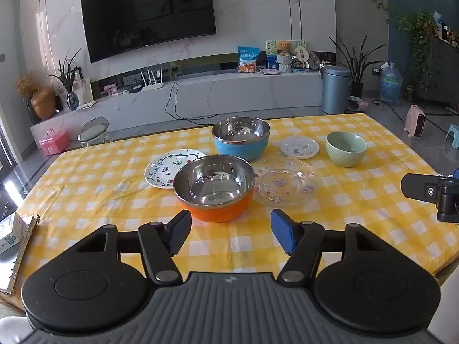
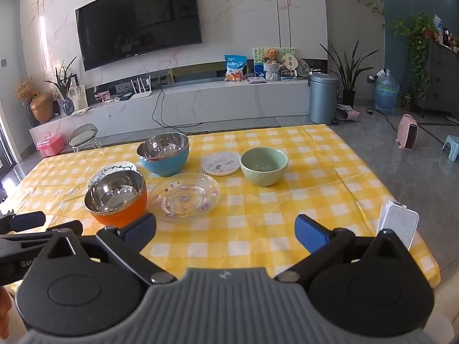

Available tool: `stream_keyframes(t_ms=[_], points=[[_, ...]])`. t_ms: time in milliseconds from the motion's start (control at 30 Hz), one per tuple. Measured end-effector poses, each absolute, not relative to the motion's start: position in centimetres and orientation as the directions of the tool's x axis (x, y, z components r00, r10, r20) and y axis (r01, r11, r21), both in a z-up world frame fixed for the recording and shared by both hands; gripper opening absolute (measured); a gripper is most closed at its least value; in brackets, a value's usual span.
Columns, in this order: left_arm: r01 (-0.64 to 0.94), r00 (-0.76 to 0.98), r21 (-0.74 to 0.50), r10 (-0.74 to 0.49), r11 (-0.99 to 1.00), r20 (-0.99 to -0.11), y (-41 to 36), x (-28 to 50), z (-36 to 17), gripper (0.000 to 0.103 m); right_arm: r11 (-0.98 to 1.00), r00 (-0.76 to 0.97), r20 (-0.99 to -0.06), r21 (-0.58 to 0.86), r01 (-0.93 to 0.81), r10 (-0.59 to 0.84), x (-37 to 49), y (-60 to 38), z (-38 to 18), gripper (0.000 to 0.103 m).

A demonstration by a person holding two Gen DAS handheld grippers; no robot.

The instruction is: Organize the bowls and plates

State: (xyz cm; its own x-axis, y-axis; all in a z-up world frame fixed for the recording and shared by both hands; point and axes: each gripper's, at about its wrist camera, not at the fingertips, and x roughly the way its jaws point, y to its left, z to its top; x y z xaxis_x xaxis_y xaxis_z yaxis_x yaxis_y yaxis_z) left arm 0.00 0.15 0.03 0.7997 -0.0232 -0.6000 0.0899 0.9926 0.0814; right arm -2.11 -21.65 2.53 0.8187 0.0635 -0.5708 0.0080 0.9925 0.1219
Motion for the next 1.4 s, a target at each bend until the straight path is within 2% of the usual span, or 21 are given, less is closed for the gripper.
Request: stream_keyframes(t_ms=[400, 1400], points=[[0.085, 0.814, 0.075, -0.026, 0.994, -0.581, 0.4, -0.5, 0.3, 0.075, 0.993, 0.819, -0.570, 0.120, 0.007, 0.063, -2.7, -21.2, 3.2, 0.101], [0.078, 0.802, 0.059, -0.027, 0.995, -0.597, 0.8, -0.9, 0.1, 0.075, 0.997, 0.807, -0.589, 0.078, 0.006, 0.041, -2.8, -20.5, 3.0, 0.101]])
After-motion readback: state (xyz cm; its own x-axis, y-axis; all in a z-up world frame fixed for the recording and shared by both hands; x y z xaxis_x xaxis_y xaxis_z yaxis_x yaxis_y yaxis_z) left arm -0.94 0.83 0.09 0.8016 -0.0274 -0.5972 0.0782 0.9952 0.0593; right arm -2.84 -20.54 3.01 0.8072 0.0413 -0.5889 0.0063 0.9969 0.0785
